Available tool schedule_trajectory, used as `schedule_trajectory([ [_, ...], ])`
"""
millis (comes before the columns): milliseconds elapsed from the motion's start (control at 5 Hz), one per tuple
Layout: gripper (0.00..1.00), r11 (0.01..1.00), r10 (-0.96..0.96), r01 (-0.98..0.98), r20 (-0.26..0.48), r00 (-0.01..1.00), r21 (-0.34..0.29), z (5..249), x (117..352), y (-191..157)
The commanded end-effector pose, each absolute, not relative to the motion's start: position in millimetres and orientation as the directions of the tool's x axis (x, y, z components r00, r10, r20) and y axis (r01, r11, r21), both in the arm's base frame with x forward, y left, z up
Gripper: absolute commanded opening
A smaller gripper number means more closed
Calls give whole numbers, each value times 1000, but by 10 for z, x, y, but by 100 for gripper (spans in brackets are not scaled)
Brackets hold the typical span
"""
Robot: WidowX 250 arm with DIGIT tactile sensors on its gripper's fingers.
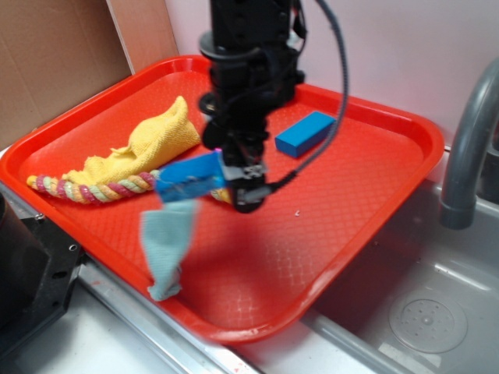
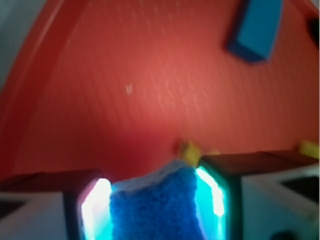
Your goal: Grab the blue sponge.
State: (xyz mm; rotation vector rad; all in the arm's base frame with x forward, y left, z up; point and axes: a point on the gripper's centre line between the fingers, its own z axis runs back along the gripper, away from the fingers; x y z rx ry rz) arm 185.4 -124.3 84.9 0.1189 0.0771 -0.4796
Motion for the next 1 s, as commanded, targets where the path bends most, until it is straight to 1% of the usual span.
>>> schedule_trajectory([
  [0, 0, 968, -240, 236, 37, 970, 84, 1472, 1720, -910],
  [200, 0, 990, -131, 129, 37, 991, 60, 1436, 1749, -584],
  [400, 0, 999, -42, 41, 21, 999, 34, 1388, 1797, -408],
  [600, 0, 994, -76, 81, -63, 995, 72, 1377, 2000, -524],
  [800, 0, 991, -107, 114, -103, 989, 68, 1337, 2058, -673],
])
